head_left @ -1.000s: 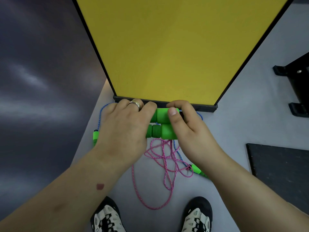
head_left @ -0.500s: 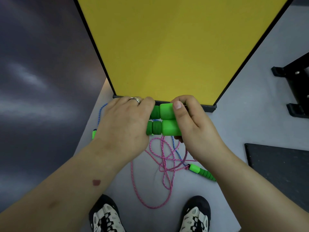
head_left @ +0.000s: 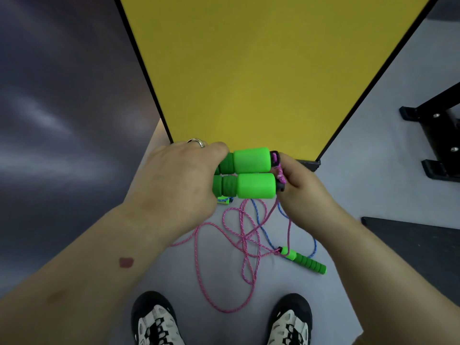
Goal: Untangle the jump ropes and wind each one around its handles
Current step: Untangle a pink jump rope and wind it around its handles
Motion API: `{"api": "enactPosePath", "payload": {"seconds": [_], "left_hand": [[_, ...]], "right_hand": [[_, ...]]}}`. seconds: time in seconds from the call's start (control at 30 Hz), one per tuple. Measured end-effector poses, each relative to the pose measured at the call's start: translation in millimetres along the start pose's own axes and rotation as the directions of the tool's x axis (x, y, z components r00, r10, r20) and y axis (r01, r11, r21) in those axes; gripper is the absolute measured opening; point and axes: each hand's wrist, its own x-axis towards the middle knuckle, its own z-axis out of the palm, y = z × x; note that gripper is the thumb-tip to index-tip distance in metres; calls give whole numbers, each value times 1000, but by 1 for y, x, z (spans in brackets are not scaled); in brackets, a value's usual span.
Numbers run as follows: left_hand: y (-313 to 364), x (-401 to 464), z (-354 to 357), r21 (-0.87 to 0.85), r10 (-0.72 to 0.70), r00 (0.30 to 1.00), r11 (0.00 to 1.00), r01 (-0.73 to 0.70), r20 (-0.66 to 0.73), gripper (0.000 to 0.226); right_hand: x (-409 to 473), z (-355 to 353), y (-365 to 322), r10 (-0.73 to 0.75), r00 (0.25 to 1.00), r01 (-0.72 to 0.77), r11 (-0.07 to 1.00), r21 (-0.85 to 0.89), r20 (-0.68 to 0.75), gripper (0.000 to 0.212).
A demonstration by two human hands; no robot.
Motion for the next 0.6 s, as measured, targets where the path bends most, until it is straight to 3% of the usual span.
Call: {"api": "enactPosePath", "payload": {"seconds": [0.07,0.2,0.37,0.5,0.6], "left_hand": [[3,0,-1,-11,-15,999,1000,15,-28,35],[-2,2,3,32,-74,993,996,78,-95,35],[-6,1,13,71,-114,989,990,121,-92,38],[-6,2,15,87,-122,990,988,128,-66,40],[-4,3,14,91,-119,993,989,120,-12,45]], "right_hand": [[-2,13,-2,58,997,-56,998,-28,55,32],[-13,40,-7,90,977,-15,932,-362,194,35],[-22,21,-46,230,927,69,673,-736,297,41],[-12,-8,-80,213,916,164,573,-803,340,39],[0,-26,-93,189,893,220,609,-762,409,33]]}}
